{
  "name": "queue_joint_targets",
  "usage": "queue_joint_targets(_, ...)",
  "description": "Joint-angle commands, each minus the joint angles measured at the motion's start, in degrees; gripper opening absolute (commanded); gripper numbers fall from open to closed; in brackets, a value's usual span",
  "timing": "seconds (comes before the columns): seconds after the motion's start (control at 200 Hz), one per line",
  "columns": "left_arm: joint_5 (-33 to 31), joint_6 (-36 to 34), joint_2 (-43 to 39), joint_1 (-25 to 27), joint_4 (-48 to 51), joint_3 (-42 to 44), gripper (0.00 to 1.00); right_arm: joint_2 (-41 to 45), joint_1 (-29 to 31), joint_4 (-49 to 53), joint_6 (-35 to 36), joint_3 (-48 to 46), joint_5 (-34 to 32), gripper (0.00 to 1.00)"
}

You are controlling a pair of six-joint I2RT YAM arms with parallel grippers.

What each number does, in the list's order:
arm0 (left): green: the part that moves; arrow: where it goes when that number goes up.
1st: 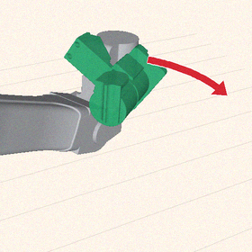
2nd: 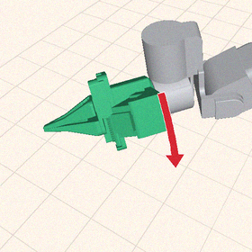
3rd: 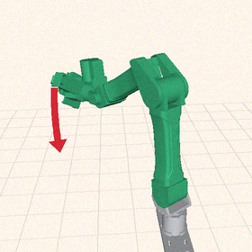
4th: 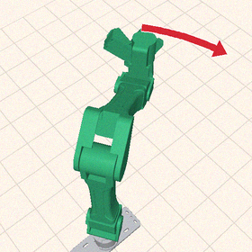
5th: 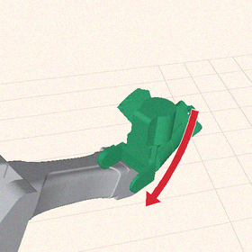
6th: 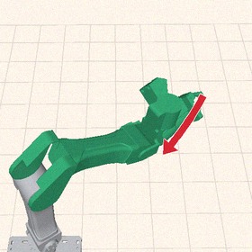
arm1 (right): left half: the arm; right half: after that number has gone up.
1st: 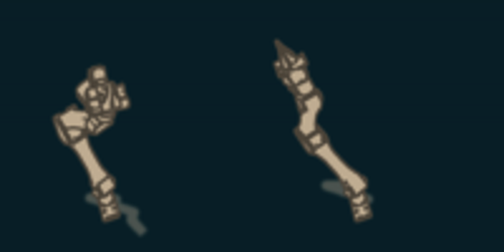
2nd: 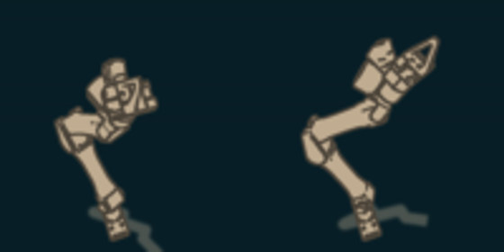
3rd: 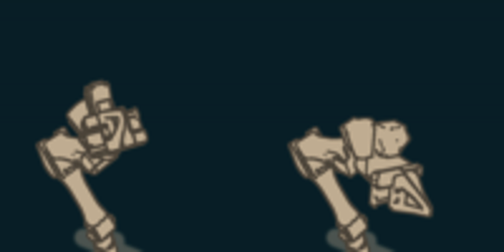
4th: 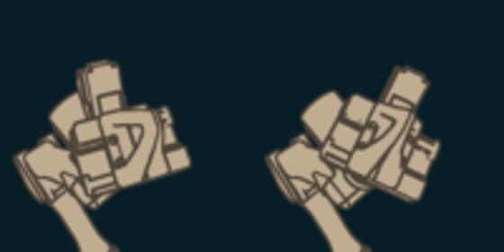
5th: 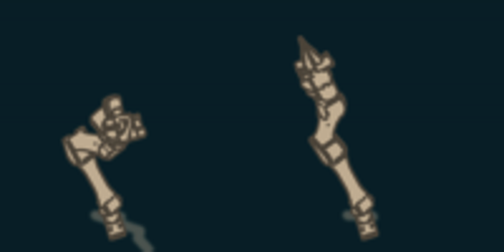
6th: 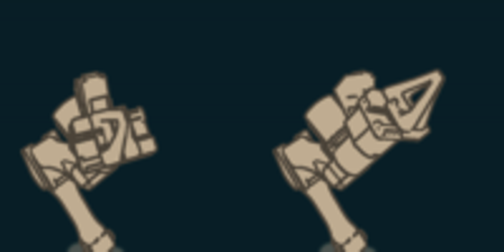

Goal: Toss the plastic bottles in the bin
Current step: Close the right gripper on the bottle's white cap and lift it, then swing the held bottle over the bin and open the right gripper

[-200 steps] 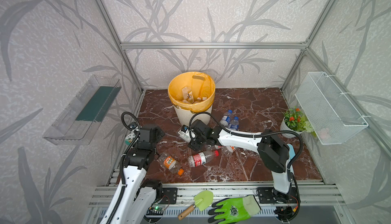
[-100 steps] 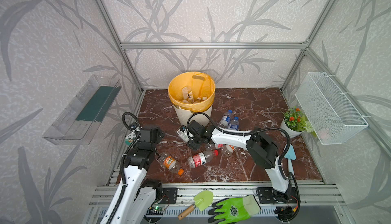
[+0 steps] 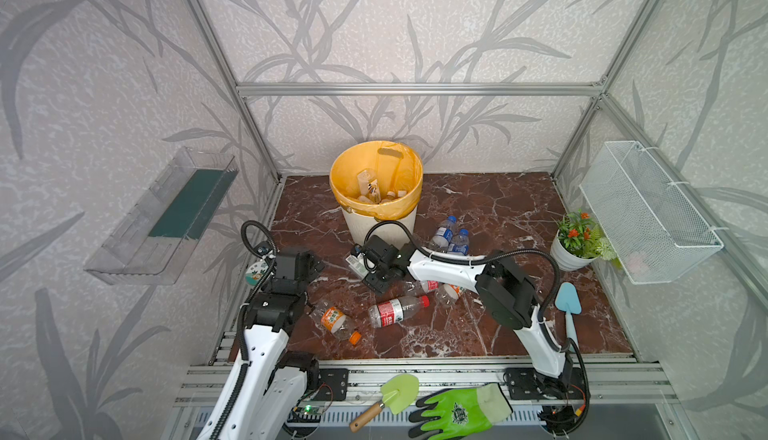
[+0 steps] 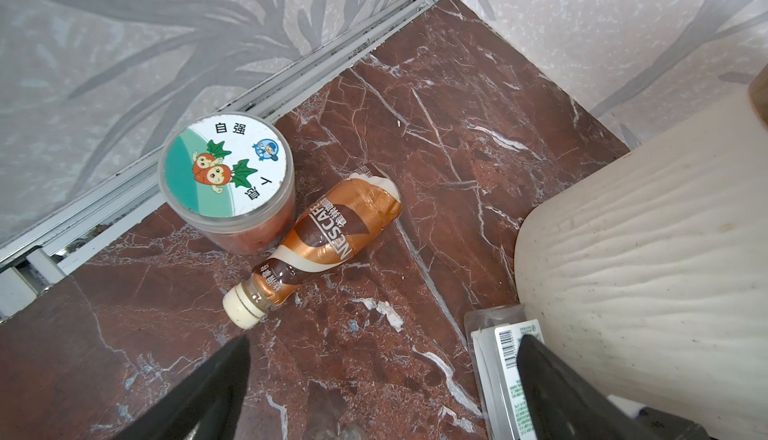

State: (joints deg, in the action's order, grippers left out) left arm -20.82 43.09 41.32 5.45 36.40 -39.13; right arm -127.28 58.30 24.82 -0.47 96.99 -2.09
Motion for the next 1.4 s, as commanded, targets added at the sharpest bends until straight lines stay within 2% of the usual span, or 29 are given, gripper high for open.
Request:
queue_joint_targets(0.0,-0.6,-0.4,-0.5,-0.5,0.6,0.5,0.99,-1.9,0.0,2.7,-0.7,1.7,0.7,0.63)
queue_joint_targets(0.07,-0.7,-0.3,-0.6,-0.5,0.5,0.5,0.99,-1.9,0.0,2.9,-0.5,1.9,1.1,0.61)
queue_joint_targets(0.32,-0.9,-0.1,-1.2,-0.8,0.8,0.5,0.99,-0.5,0.0,3.6,-0.7,1.6,2.9,0.42)
queue_joint_targets(0.56,-1.3,0.0,-1.7,-0.9,1.2,0.6,0.99,0.2,0.0,4.1,0.2,1.7,4.0,0.31)
queue_joint_targets(0.745,-2.0,0.2,-2.0,-1.0,1.7,0.5,0.99,3.7,0.0,1.9,0.2,0.5,4.8,0.23)
queue_joint_targets(1.14,-5.4,1.5,-4.7,-1.6,4.2,-0.7,0.99,21.7,0.0,-14.6,0.9,-14.0,7.8,0.21)
queue_joint_targets(1.394,-7.0,2.2,-7.3,-1.7,4.7,-1.1,0.99,38.5,1.7,-27.7,1.8,-26.1,10.9,0.20)
